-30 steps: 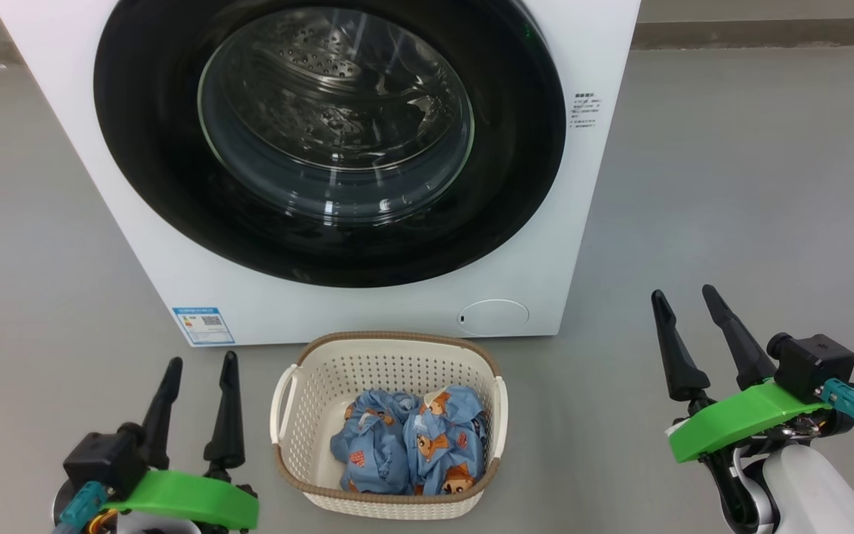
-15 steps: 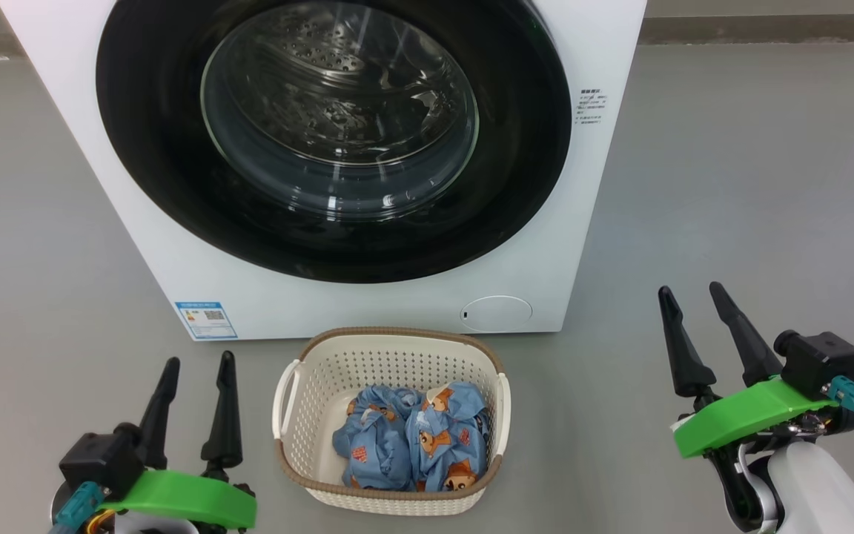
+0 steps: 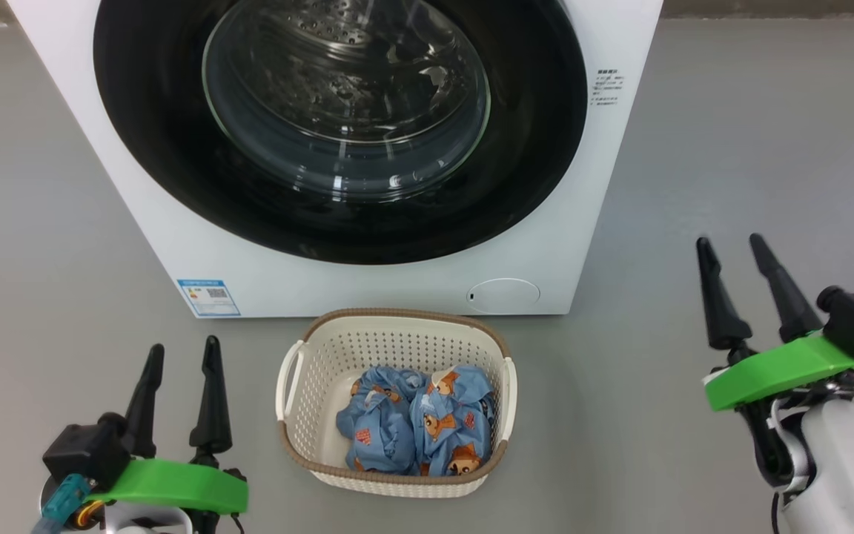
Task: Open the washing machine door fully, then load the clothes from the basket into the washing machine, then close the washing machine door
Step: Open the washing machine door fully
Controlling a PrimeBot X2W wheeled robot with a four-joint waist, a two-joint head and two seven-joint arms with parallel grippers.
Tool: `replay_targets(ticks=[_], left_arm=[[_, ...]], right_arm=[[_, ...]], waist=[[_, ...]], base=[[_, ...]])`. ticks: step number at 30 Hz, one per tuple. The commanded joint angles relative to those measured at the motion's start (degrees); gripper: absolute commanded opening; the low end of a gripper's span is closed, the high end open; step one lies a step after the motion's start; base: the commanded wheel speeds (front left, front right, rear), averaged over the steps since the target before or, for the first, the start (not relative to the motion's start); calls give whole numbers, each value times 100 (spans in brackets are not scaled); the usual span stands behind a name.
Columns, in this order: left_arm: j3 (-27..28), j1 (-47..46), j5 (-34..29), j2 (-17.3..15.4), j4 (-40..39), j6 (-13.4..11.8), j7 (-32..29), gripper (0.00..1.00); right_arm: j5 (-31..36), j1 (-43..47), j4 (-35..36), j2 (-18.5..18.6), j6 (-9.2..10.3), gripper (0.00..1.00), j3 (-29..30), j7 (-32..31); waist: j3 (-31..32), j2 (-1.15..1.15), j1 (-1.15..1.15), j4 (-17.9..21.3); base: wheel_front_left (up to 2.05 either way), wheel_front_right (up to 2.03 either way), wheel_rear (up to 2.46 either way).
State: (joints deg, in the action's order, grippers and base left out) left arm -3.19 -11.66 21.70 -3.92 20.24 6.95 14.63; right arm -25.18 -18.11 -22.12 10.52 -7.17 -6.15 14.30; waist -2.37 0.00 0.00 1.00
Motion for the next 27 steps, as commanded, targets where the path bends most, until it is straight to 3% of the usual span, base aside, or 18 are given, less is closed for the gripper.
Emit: replay_targets(ticks=[1, 5, 6, 7, 8, 10, 11, 27], left_arm=[[197, -239, -8, -54, -180, -23, 37, 100], [210, -265, -18, -28, -215, -15, 37, 100], [220, -270, -28, -24, -223, -13, 37, 100], [227, -275, -42, -20, -233, -12, 37, 100], [231, -288, -53, -17, -247, -10, 37, 100], [233, -316, -75, -11, -272, -5, 37, 100], [231, -331, -85, -9, -281, -3, 37, 100], [165, -622, -188, -21, -373, 34, 37, 100]], right_arm=[[-34, -246, 119, 99, -32, 100, -45, 70], [-101, -400, 121, 200, -32, 100, 56, 70], [-122, -437, 119, 217, -32, 90, 78, 70], [-147, -476, 113, 237, -32, 47, 97, 70], [-174, -522, 108, 262, -32, 38, 117, 70], [-263, -627, 108, 297, -32, 7, 164, 70], [-310, -681, 99, 324, -32, 0, 181, 70], [-2639, -1877, -138, 1104, -32, 0, 158, -232]], waist=[[-53, 0, 0, -33], [-149, 0, 0, -78], [-165, 0, 0, -86], [-189, 0, 0, -97], [-224, 0, 0, -109], [-289, 0, 0, -130], [-322, 0, 0, -142], [-929, 0, 0, -385]], base=[[0, 0, 0], [0, 0, 0], [0, 0, 0], [0, 0, 0], [0, 0, 0], [0, 0, 0], [0, 0, 0], [0, 0, 0]])
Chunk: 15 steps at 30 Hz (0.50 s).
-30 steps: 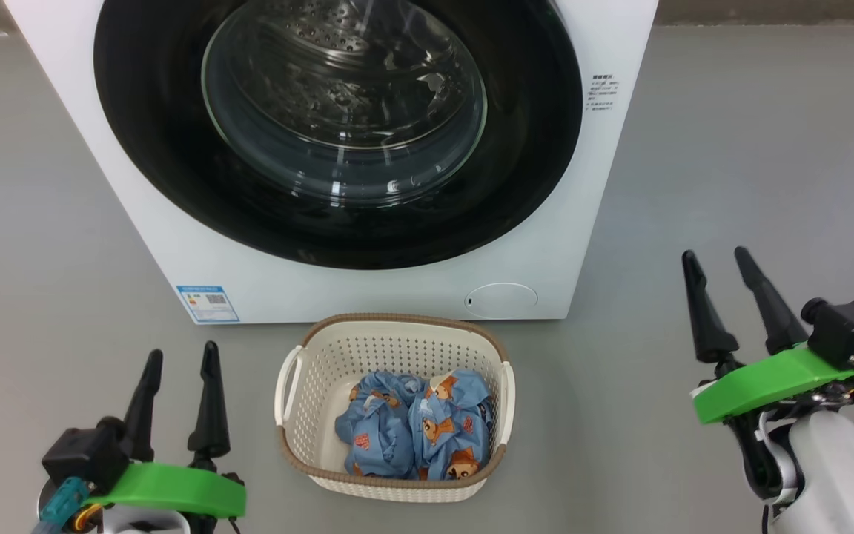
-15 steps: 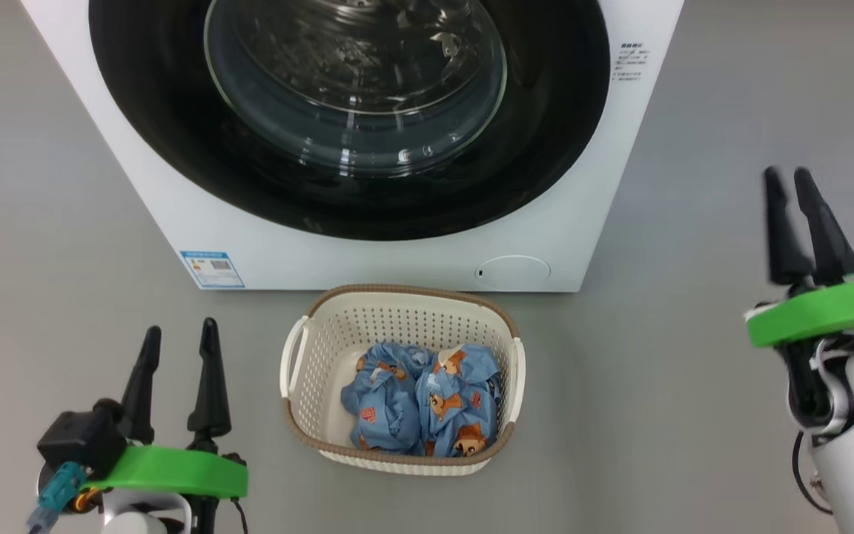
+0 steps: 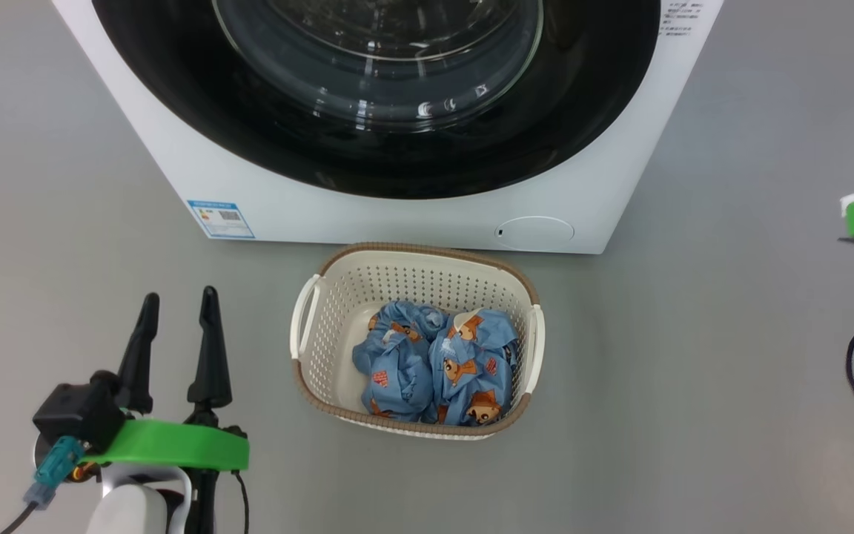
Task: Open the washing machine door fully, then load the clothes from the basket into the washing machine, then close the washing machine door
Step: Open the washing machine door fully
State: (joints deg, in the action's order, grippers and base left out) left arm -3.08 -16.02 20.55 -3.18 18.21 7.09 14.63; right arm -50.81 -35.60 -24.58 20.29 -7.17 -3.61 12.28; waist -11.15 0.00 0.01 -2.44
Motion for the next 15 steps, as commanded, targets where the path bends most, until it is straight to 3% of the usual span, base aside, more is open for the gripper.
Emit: replay_targets(ticks=[1, 15], left_arm=[[147, -200, -74, -93, -173, 21, 37, 100], [44, -412, -122, -112, -252, 34, 37, 100]], right_arm=[[-212, -198, 89, 182, -32, 0, -111, -80], [-1998, -1152, -320, 525, -32, 0, -360, -958]], waist=[[-79, 0, -1, -53], [-598, 0, -1, -105]], base=[[0, 0, 0], [0, 0, 0]])
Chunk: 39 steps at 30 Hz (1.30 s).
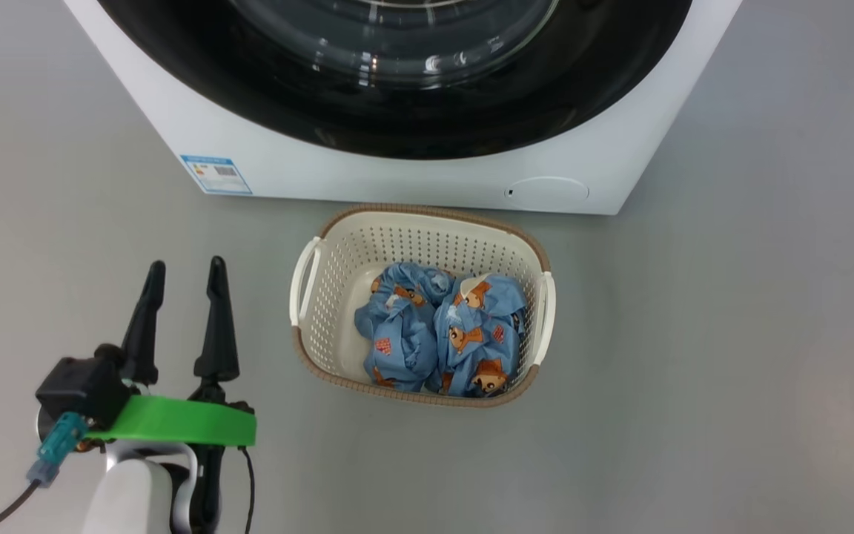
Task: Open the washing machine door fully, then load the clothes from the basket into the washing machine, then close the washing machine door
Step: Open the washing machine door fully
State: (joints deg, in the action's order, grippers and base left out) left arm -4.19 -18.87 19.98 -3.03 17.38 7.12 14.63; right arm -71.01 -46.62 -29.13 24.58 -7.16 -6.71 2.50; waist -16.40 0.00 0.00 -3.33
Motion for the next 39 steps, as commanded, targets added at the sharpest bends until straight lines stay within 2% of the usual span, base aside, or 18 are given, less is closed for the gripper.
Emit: replay_targets(ticks=[1, 7, 19, 32, 39], left_arm=[[143, -148, -70, -139, -173, 31, 37, 100], [121, -246, -50, -159, -208, 34, 37, 100], [33, -463, -3, -128, -241, 35, 37, 100], [-40, -649, 42, -85, -265, 36, 37, 100], [-43, -677, 52, -61, -287, 36, 37, 100]], right_arm=[[-112, -116, 100, 109, -33, 0, -55, -64], [-812, -429, -1, 234, -33, 0, -94, -556], [-1923, -1161, -194, 388, -33, 0, -89, -1998], [-2378, -1880, -460, 333, -33, 0, -107, -3055], [-2385, -2107, -536, 282, -33, 0, -134, -3274]], waist=[[-113, 0, 0, -24], [-328, 0, 0, -94], [-780, 0, 0, -243], [-1134, 0, 0, -428], [-1246, 0, 0, -501]], base=[[0, 0, 0], [0, 0, 0], [0, 0, 0], [0, 0, 0], [0, 0, 0]])
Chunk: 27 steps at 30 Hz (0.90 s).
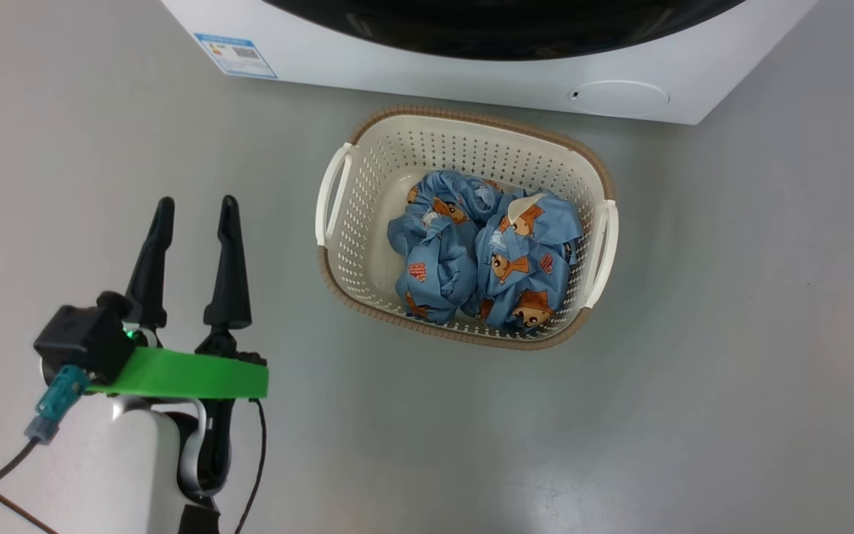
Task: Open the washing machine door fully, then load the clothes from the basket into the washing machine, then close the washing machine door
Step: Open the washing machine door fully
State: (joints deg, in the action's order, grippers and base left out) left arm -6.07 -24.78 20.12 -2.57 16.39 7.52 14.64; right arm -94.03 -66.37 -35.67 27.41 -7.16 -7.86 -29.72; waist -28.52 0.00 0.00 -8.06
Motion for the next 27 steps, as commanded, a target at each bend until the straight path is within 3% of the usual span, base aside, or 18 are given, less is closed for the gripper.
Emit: replay_targets(ticks=[1, 27], left_arm=[[145, -89, 38, -104, -192, -4, 36, 100], [144, -143, 179, -36, -158, -3, 36, 100]], right_arm=[[-90, -173, 114, -7, -33, 0, -17, -81], [191, -658, -224, -74, -33, 0, -253, -468]], waist=[[-49, 0, 0, -37], [-179, 0, 0, -255]], base=[[0, 0, 0], [0, 0, 0]])
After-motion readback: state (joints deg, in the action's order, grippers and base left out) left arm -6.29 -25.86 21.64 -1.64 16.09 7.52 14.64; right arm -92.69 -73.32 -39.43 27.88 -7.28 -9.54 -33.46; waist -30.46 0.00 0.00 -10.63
